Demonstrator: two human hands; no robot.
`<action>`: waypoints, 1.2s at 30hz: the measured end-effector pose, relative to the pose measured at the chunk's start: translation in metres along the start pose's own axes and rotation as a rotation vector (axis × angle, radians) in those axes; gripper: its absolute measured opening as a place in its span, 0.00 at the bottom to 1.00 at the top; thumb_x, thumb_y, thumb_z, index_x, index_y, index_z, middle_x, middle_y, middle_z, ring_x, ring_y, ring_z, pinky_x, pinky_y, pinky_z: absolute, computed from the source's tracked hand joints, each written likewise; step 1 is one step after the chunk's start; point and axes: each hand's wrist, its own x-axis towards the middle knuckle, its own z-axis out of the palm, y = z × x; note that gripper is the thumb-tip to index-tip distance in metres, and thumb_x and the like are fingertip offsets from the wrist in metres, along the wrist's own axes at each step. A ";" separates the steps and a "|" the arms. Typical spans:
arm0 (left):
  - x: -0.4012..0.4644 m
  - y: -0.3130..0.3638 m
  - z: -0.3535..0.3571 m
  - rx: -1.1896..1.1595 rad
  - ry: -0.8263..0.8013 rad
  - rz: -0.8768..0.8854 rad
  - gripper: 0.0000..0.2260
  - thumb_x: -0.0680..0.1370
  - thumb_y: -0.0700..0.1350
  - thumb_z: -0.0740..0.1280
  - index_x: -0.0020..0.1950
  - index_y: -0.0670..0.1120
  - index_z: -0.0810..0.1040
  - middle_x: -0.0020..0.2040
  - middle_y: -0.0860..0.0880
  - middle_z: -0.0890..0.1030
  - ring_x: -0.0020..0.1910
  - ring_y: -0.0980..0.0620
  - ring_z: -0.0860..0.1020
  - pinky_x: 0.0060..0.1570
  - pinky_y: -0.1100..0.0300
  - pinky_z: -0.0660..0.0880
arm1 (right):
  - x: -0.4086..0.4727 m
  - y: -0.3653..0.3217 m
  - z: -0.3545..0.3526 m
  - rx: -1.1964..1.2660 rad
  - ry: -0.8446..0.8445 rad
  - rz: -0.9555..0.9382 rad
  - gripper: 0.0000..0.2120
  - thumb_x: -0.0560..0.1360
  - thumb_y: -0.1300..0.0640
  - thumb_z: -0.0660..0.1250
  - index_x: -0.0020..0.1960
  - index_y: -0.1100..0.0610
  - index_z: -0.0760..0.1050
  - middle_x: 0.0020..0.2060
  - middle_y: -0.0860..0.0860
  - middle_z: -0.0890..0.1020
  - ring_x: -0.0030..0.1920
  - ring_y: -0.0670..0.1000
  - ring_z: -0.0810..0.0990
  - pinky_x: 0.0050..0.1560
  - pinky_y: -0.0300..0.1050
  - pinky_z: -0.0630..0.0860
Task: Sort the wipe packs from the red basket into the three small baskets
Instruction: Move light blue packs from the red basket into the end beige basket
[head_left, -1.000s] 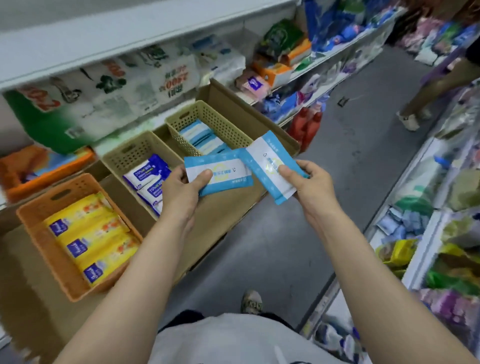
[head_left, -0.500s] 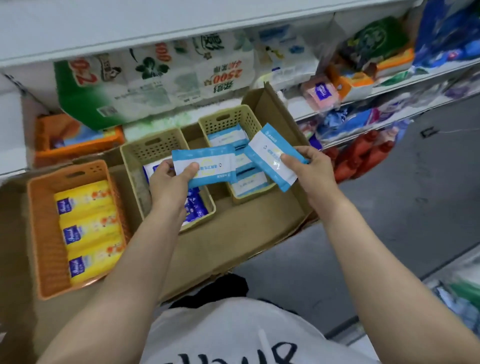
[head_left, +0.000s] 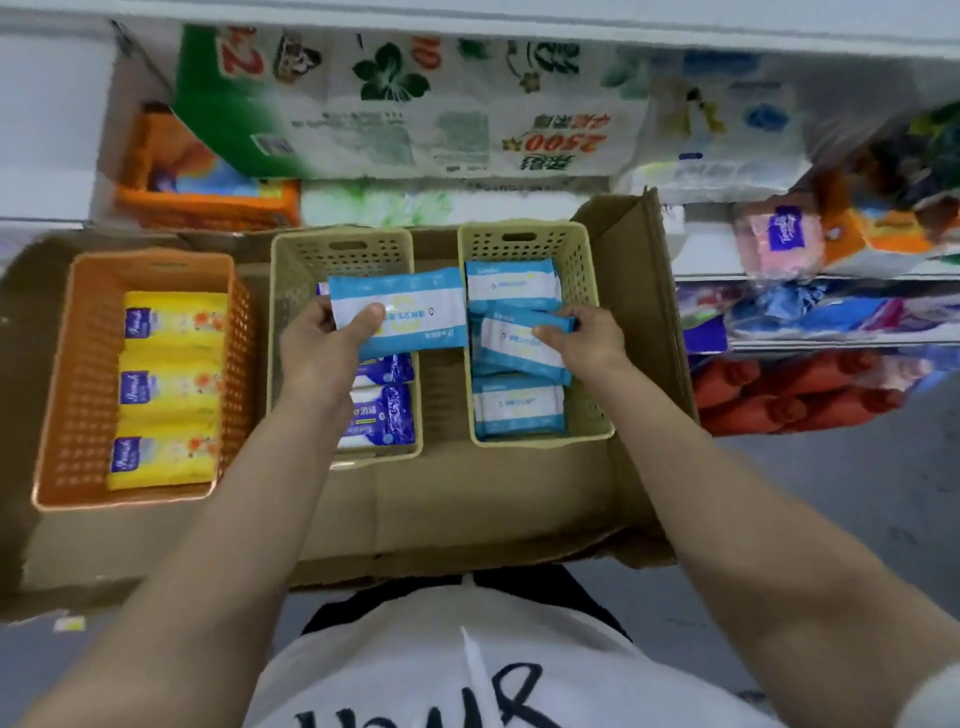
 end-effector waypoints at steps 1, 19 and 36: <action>-0.002 -0.002 0.001 0.005 0.014 -0.007 0.12 0.74 0.39 0.74 0.56 0.45 0.80 0.52 0.48 0.85 0.52 0.49 0.84 0.57 0.49 0.80 | 0.008 -0.001 0.004 -0.055 -0.036 -0.020 0.26 0.73 0.48 0.75 0.66 0.56 0.74 0.61 0.52 0.78 0.55 0.50 0.78 0.50 0.41 0.77; -0.023 -0.036 0.070 0.118 -0.115 -0.117 0.09 0.74 0.40 0.74 0.53 0.45 0.79 0.50 0.47 0.85 0.47 0.50 0.83 0.47 0.59 0.79 | 0.005 -0.051 -0.020 -0.121 -0.601 -0.322 0.14 0.74 0.43 0.71 0.58 0.45 0.79 0.53 0.40 0.81 0.54 0.39 0.79 0.53 0.38 0.77; -0.009 -0.082 0.089 0.304 -0.080 -0.005 0.18 0.80 0.40 0.67 0.69 0.51 0.75 0.51 0.56 0.77 0.55 0.56 0.74 0.49 0.62 0.73 | 0.010 0.011 0.015 -0.837 -0.475 -0.323 0.19 0.76 0.51 0.71 0.65 0.54 0.78 0.62 0.53 0.79 0.61 0.54 0.76 0.58 0.44 0.73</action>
